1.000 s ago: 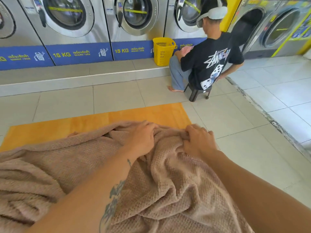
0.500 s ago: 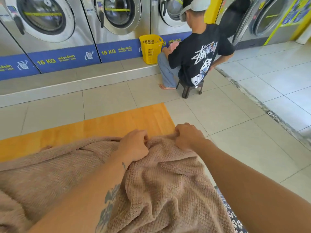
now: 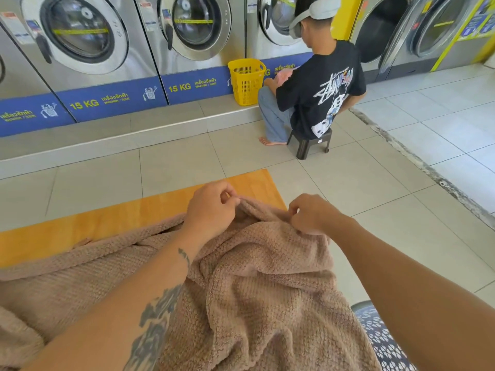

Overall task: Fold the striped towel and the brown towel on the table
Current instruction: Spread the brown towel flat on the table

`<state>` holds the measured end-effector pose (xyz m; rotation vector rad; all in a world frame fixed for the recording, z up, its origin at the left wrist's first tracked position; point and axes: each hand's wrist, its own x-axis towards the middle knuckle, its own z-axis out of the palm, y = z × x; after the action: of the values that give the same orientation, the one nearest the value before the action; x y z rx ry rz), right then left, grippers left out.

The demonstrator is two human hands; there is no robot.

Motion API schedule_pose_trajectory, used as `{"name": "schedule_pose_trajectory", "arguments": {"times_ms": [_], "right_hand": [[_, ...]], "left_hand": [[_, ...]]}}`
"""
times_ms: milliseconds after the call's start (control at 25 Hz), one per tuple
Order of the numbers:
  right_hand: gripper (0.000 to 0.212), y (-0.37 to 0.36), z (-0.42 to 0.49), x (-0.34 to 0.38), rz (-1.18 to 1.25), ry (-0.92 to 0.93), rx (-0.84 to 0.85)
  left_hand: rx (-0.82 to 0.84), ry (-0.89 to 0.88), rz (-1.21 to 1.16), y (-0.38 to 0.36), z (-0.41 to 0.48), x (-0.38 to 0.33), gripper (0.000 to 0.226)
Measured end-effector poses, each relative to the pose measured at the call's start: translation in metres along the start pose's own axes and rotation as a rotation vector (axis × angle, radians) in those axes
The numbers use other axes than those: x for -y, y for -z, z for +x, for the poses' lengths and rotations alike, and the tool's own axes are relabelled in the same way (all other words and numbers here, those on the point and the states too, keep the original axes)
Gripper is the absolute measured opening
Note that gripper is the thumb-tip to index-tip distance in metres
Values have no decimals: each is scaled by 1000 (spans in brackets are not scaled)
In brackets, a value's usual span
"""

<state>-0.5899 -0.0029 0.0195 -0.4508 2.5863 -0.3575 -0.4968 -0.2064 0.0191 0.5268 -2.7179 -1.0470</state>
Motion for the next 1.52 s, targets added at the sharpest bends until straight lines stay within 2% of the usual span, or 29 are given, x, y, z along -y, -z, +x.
{"name": "schedule_pose_trajectory", "arguments": {"times_ms": [80,120,160,240,280,400,480,560,600,720,840,960,1120,1240,1320,1400,1440,1520], "right_hand": [[21,18,8,13,38,-33,-328],[25,27,12,19,119,-16,-439],[32,35,17,25,233,32,-463],[56,42,23,32,379,134,-308],[63,38,26,33,371,140,-216],[57,11,29,25,203,99,-98],[63,-11,26,19,83,87,41],[73,-33,16,11,-66,37,146],[72,-41,12,6,-144,9,125],[60,-43,-10,6,-274,-36,-77],[50,-46,-43,16,-250,122,-257],[50,-60,-92,24,-180,263,-210],[41,-90,-162,37,-43,275,-228],[37,-117,-214,52,49,317,-194],[47,-137,-249,59,-4,235,-113],[62,-154,-281,55,-141,45,2],[71,-163,-297,48,-205,-58,69],[76,-183,-329,33,-301,-167,117]], "left_hand": [[-109,-6,-5,5,13,-2,11],[-142,-4,-16,8,20,-2,9],[-137,-4,-26,12,27,-2,9],[0,-3,3,16,35,0,31],[83,-1,30,16,33,2,40],[197,-15,116,7,10,14,39],[286,0,254,-5,-10,26,38],[438,70,451,-16,-25,36,50],[482,103,514,-21,-28,39,55],[413,146,484,-17,-38,37,55],[243,88,358,3,-64,34,43],[183,49,268,27,-116,37,30],[77,73,141,57,-201,51,25],[-49,107,25,76,-273,80,29],[1,138,29,87,-323,106,29],[205,110,200,91,-368,129,16],[294,107,305,93,-388,139,22],[318,93,392,95,-422,153,31]]}}
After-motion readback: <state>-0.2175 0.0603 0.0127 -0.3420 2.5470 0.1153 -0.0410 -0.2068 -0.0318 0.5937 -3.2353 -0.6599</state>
